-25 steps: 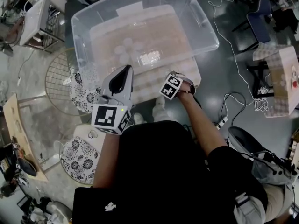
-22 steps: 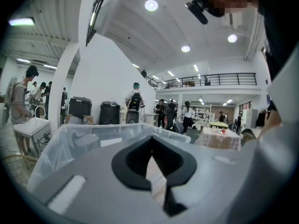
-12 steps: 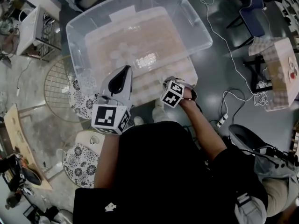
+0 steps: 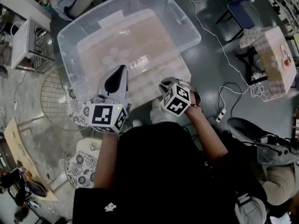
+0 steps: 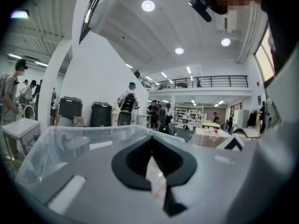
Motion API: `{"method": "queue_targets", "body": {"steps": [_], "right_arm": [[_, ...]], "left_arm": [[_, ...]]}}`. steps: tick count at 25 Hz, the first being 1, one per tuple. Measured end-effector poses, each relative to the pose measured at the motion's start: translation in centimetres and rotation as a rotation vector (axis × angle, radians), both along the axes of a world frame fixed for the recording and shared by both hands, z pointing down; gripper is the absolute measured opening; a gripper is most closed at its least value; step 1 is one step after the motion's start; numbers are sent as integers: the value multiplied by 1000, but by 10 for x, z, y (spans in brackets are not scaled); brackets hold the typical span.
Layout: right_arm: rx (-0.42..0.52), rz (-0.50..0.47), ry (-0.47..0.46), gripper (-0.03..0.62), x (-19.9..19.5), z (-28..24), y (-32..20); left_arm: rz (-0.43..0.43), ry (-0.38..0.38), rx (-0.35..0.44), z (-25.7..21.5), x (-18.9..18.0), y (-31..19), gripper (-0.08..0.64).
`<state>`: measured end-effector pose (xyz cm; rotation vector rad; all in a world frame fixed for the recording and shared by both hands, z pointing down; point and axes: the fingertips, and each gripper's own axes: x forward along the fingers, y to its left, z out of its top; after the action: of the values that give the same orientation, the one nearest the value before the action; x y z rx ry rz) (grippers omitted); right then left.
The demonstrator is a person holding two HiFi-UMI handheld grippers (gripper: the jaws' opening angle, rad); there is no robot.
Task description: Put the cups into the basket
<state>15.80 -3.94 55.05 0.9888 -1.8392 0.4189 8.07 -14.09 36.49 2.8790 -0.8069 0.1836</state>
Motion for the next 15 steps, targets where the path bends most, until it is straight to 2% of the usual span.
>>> {"method": "queue_targets", "body": {"steps": [8,15], "right_arm": [[105,63,-13,28,17,-81,9],[239,71,0,29,33,-149,-14]], "left_arm": [[35,10,-13,3,11,3,6],[34,9,-18,4,11,3,6]]}}
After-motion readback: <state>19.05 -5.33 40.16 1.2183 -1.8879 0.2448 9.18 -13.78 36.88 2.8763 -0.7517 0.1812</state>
